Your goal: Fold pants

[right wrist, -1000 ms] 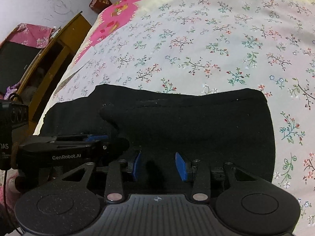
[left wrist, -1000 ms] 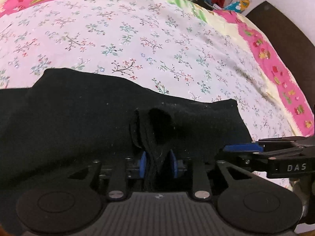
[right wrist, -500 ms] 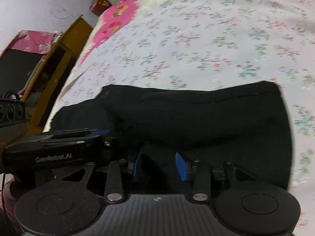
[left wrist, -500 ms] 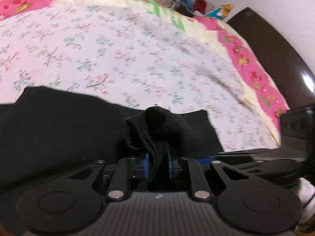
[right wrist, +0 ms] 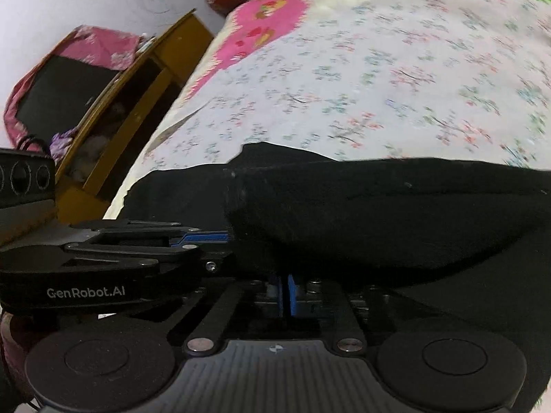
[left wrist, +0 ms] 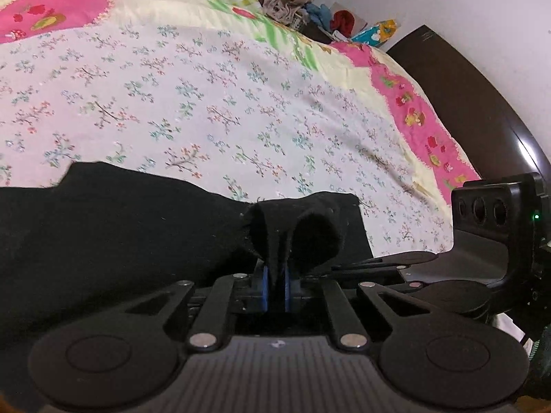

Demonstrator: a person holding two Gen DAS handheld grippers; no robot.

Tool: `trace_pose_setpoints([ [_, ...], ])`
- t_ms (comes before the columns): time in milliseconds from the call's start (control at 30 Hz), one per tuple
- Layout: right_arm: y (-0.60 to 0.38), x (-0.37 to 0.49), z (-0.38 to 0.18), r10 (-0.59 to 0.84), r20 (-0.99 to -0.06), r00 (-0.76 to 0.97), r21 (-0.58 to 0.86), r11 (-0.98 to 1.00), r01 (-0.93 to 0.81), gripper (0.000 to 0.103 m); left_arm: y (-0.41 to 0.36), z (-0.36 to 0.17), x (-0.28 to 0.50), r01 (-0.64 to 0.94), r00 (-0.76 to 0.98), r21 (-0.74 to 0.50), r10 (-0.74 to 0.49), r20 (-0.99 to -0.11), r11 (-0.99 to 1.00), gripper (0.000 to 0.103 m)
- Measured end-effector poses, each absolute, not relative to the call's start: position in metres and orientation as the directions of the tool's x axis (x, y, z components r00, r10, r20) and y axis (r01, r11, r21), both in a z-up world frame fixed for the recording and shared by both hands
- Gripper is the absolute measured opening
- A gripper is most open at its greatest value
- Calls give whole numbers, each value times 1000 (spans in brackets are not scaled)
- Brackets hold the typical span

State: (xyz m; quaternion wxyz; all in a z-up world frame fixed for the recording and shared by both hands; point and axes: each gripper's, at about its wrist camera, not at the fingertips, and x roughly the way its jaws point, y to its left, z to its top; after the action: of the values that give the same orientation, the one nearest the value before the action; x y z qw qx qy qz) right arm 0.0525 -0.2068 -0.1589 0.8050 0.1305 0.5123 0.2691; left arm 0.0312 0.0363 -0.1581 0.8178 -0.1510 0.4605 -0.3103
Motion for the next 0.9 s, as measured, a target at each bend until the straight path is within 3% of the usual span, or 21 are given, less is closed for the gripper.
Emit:
trace_pose_setpoints([
  [333, -167, 57, -150, 601, -734, 316, 454, 780, -430, 0, 73, -147, 29, 346, 413, -507, -613, -673, 790, 18],
  [500, -147, 68, -171, 586, -774, 239, 476, 788, -390, 0, 90, -174, 38, 237, 388, -492, -546, -743, 838, 20],
  [567, -150, 62, -170, 587, -773, 240, 482, 790, -379, 16, 97, -186, 41, 194, 395, -475, -511, -763, 858, 22],
  [633, -164, 51, -159, 572, -775, 269, 464, 804, -373, 25, 106, -190, 41, 143, 419, -435, -453, -787, 889, 26],
  [767, -217, 40, -131, 502, -777, 380, 406, 861, -307, 24, 134, -186, 38, -6, 497, -401, -345, -796, 916, 32],
  [833, -249, 47, -122, 444, -771, 456, 377, 896, -235, 25, 137, -176, 33, -65, 543, -323, -238, -805, 944, 34],
  [900, -272, 59, -122, 380, -766, 519, 333, 925, -185, 25, 125, -160, 29, -26, 588, -279, -211, -781, 960, 34],
])
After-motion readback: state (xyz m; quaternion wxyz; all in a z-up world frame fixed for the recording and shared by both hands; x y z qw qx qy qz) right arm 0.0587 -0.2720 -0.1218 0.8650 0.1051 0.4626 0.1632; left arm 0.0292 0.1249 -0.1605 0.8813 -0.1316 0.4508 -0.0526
